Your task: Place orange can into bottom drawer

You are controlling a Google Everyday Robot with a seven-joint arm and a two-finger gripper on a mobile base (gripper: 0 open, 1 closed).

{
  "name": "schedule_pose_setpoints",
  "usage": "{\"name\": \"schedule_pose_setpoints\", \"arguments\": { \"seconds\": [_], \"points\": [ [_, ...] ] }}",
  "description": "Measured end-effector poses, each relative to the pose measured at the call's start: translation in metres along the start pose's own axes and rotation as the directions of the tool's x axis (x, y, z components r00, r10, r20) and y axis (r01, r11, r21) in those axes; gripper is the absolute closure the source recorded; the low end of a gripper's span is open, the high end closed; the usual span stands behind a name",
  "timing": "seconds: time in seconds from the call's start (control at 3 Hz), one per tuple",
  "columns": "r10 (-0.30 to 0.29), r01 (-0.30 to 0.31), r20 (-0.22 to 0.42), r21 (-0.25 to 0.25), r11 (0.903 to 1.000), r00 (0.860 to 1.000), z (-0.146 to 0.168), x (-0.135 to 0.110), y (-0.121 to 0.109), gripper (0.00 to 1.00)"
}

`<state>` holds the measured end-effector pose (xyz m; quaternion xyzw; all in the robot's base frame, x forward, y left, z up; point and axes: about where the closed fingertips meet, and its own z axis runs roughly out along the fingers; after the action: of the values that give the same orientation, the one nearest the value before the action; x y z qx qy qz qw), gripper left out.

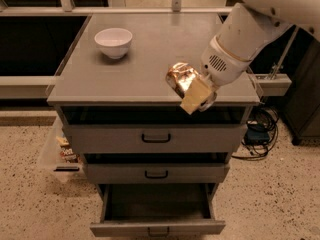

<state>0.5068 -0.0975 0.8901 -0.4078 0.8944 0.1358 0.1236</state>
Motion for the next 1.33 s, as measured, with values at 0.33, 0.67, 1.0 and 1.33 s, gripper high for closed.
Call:
{"name": "schedule_pose_setpoints", "arguments": {
  "seconds": [0.33,0.67,1.0,1.33],
  "points": [
    [-0.012,0.012,0.003,0.006,0.9999,1.0,-0.002,-0.003,0.002,1.0],
    [0.014,-0.012,0.033,-0.058,0.9982,0.999,0.02,0.015,0.012,1.0],
    [0.119,-0.096,0.127,-0.175,0.9798,0.985,0.056,0.048,0.035,1.0],
    [0.288,-0.224,0.199,-0.293,0.9294,0.937,0.107,0.095,0.038,1.0]
  ]
}}
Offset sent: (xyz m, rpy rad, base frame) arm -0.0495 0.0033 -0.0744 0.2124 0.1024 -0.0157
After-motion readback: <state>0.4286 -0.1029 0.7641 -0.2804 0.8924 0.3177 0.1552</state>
